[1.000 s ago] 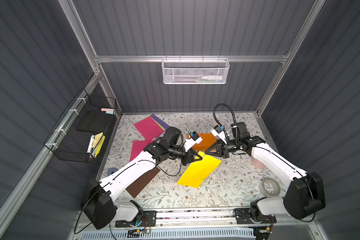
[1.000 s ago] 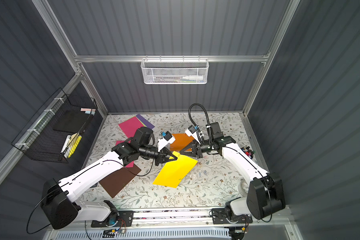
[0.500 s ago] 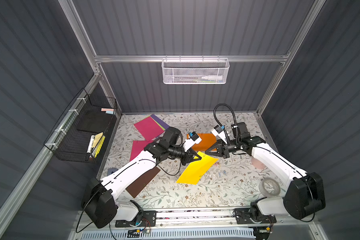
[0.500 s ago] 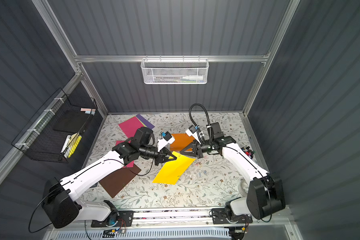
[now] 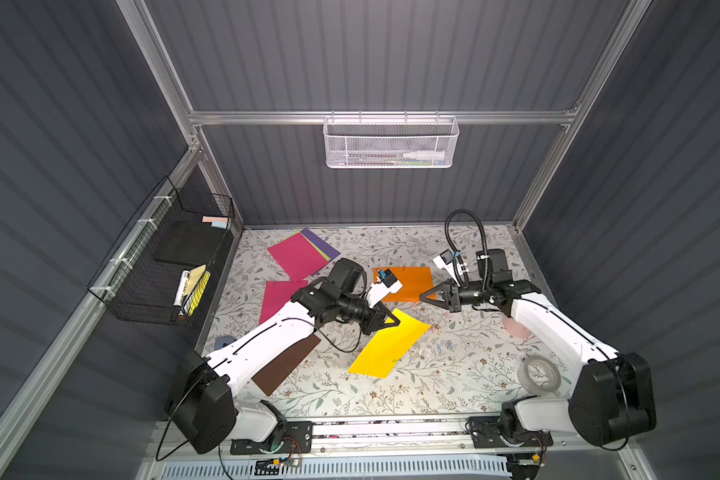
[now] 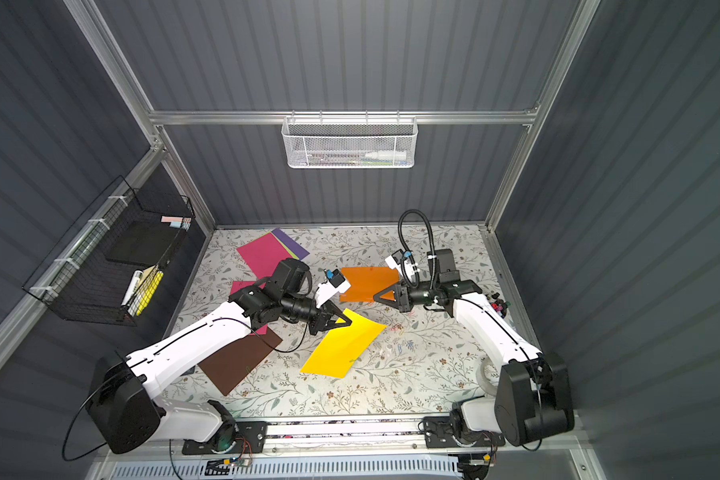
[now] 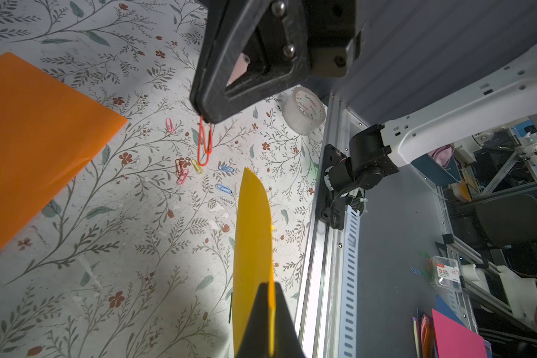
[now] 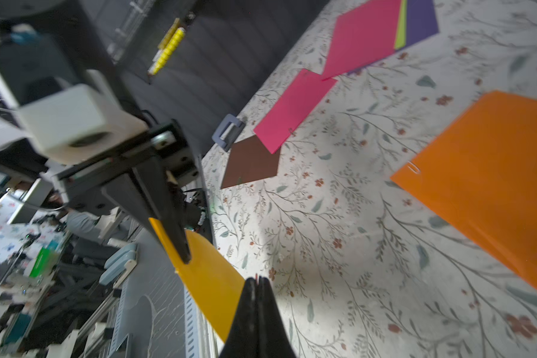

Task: Unclip the paperclips from the documents
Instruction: Remove the paper clip from the document, then place the paper clip at the center of the board.

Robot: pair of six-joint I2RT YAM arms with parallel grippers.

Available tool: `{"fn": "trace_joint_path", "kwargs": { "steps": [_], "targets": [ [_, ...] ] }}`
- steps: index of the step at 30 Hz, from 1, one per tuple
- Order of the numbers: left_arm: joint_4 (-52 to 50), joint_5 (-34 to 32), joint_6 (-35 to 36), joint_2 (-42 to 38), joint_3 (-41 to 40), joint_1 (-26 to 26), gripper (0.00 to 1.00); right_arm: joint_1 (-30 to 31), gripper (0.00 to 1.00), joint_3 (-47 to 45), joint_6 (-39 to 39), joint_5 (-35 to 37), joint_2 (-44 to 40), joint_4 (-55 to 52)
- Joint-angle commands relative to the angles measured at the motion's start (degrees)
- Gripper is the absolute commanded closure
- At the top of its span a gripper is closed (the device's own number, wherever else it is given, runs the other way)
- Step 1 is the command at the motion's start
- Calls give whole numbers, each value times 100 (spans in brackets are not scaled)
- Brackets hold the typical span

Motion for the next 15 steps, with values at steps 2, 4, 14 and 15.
{"fn": "trace_joint_path", "kwargs": {
  "steps": [2, 4, 14, 15],
  "targets": [
    [146, -311, -148, -275, 160, 124, 100, -31, 100, -852, 1224, 1654, -120, 95],
    [311, -296, -251, -424, 127, 204, 100, -29, 100, -1176, 1464, 1956, -192, 151],
    [771, 41, -293, -772, 22, 527, 100, -23, 93, -1180, 1492, 2938, 219, -296],
    [838, 53, -324, -820, 16, 545, 100, -16, 87, -1135, 1422, 2941, 259, -331]
  ]
}}
